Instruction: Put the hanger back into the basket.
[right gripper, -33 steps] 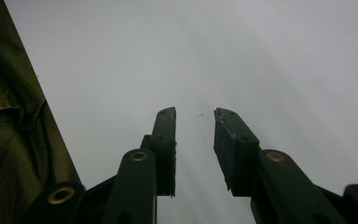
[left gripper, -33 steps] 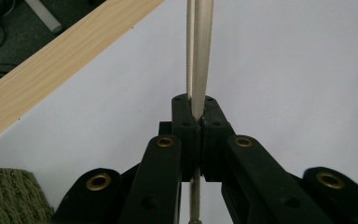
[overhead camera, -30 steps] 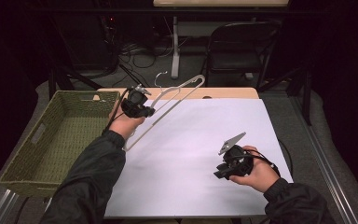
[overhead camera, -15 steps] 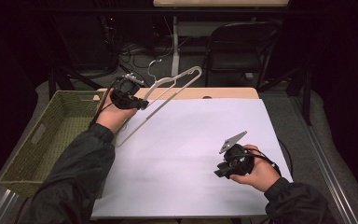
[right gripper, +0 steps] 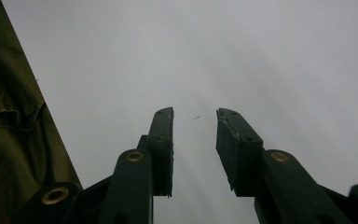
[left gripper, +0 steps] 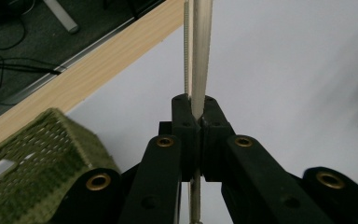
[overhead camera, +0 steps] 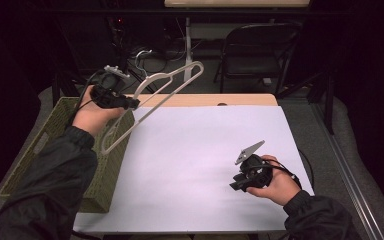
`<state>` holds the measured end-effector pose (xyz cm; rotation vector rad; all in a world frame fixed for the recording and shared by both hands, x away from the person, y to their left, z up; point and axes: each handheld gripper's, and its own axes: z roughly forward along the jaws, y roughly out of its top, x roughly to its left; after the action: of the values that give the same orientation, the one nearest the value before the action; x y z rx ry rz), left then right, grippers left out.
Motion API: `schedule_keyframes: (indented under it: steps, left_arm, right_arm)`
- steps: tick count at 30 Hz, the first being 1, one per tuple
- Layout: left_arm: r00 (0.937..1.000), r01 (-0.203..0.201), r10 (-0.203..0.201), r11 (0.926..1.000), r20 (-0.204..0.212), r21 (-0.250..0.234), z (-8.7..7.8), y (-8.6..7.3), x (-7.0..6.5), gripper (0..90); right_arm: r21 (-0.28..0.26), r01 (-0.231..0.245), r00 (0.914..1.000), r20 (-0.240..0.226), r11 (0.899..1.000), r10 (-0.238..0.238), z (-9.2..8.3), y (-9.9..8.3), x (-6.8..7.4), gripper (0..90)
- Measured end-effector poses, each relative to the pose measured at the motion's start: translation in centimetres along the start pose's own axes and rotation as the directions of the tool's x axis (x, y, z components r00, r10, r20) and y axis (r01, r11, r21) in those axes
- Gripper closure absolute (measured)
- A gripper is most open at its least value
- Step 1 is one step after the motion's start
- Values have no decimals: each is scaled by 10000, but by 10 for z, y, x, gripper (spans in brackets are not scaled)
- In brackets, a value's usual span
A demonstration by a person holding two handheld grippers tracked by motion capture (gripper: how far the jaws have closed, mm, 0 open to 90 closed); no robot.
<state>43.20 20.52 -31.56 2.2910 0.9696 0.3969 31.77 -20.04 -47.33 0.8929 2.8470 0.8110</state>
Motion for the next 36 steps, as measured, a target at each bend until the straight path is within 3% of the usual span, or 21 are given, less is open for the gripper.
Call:
schedule_keyframes:
  steps: [4, 5, 6, 7, 8, 10, 13, 14, 16, 21, 25, 28, 36]
  left_arm:
    - [9992, 323, -323, 9995, -240, -23, -14, -12, 21, 875]
    - [9984, 473, -473, 9989, -304, -20, -21, -20, 32, 875]
    - [9981, 546, -545, 9985, -302, 21, -25, -24, 37, 875]
    - [9981, 546, -545, 9985, -302, 21, -25, -24, 37, 875]
    - [9970, 708, -707, 9975, -316, 13, -31, -33, 47, 875]
    - [9956, 777, -776, 9970, -518, -8, -37, -41, 55, 875]
    - [9946, 842, -837, 9964, -612, 44, -42, -48, 63, 875]
    - [9935, 930, -923, 9956, -661, 69, -44, -51, 67, 875]
    - [9925, 984, -960, 9947, -753, 286, -49, -62, 77, 875]
    - [9905, 1144, -1094, 9918, -833, 578, -57, -82, 91, 875]
    - [9878, 1366, -1325, 9896, -822, 457, -64, -98, 100, 875]
    - [9850, 1528, -1489, 9874, -871, 402, -69, -110, 108, 875]
    - [9848, 1551, -1510, 9870, -863, 424, -75, -139, 116, 875]
  right_arm:
    - [-179, -88, 9998, -157, 9998, 85, 2, 0, -1, 601]
    - [151, -54, 9998, -167, 9999, 57, 1, 1, -2, 591]
    - [80, -55, 9999, -131, 10000, 56, 2, 1, -2, 582]
    - [254, -17, 9999, -164, 9997, 22, 1, 2, -2, 573]
    - [201, -42, 9998, -172, 9998, 46, 1, 2, -2, 568]
    - [-70, -82, 9999, -123, 9999, 81, 3, 1, -2, 561]
    - [44, -105, 9999, -120, 9999, 105, 2, 2, -2, 559]
    - [-199, -135, 9999, -95, 9997, 133, 5, 2, -2, 557]
    - [-242, -73, 10000, -69, 9997, 72, 5, 2, -3, 553]
    - [-153, -120, 9999, -15, 9998, 120, 4, 2, -3, 554]
    - [-19, -137, 9999, 10, 9999, 137, 2, 2, -5, 555]
    - [-360, -135, 9999, 48, 9993, 137, 5, 1, -4, 556]
    - [-246, -80, 10000, 54, 9997, 82, 4, 2, -5, 557]
